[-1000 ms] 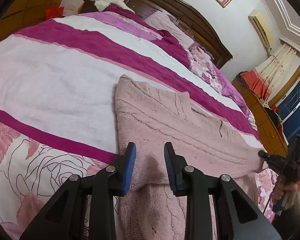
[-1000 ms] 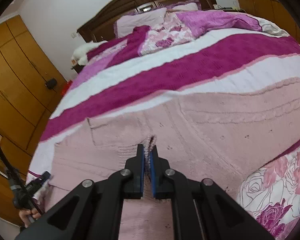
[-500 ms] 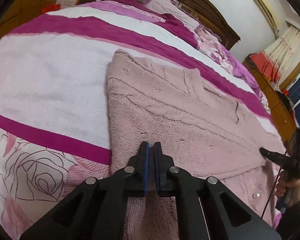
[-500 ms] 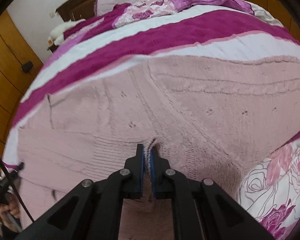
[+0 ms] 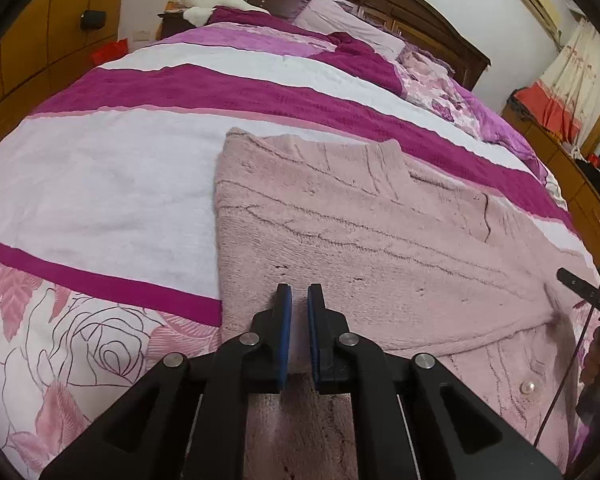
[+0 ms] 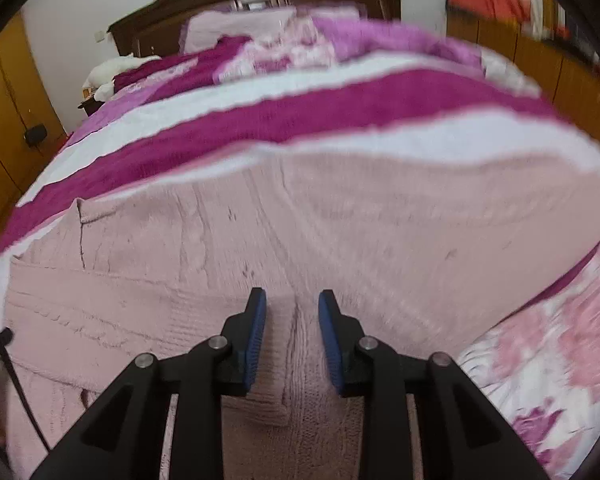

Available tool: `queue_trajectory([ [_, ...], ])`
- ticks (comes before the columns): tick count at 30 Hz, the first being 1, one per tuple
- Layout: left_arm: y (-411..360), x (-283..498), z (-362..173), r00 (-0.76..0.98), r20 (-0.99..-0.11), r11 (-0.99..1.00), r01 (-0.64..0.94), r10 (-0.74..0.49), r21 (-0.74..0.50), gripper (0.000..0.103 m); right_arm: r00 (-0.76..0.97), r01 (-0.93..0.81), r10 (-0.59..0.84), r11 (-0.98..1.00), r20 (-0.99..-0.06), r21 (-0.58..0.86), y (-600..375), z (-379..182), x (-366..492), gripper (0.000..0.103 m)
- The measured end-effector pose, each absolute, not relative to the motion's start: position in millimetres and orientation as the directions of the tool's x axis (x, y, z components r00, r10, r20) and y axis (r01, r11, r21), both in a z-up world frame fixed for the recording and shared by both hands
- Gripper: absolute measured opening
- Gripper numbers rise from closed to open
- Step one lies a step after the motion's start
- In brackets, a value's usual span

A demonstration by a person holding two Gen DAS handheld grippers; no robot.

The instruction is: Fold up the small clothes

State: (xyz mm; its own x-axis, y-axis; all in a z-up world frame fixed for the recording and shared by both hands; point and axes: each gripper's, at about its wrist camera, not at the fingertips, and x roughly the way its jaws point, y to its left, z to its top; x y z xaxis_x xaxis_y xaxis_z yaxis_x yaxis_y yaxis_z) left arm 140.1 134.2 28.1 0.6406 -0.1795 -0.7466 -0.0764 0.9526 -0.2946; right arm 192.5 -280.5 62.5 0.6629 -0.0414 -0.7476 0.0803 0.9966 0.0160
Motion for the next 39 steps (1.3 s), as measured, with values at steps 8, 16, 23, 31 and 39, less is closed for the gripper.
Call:
queue_trajectory([
  [8, 132, 138, 31, 0.651, -0.745, 0.957, -0.101, -0.143, -0.272, 0.0, 0.695, 0.005, -0.134, 0.983, -0.707, -0.181, -243, 71, 181, 0.028],
  [16, 131, 140, 28, 0.63, -0.757, 0.952, -0.091, -0.171, -0.291, 0.0, 0.587, -0.068, 0.119, 0.993, -0.801, 0.098, -260, 29, 195, 0.027],
  [23, 121, 141, 23, 0.625, -0.763, 0.963, -0.064, -0.166, -0.262, 0.0, 0.627, -0.044, 0.16, 0.984, -0.763, 0.171, -284, 38, 191, 0.027],
  [31, 121, 141, 16, 0.627, -0.761, 0.963, -0.063, -0.166, -0.262, 0.0, 0.72, 0.131, 0.058, 0.967, -0.692, 0.217, -382, 76, 175, 0.027],
  [39, 114, 141, 13, 0.633, -0.764, 0.977, -0.056, -0.124, -0.205, 0.0, 0.804, 0.463, -0.11, 0.733, -0.584, 0.498, -557, 87, 117, 0.027],
])
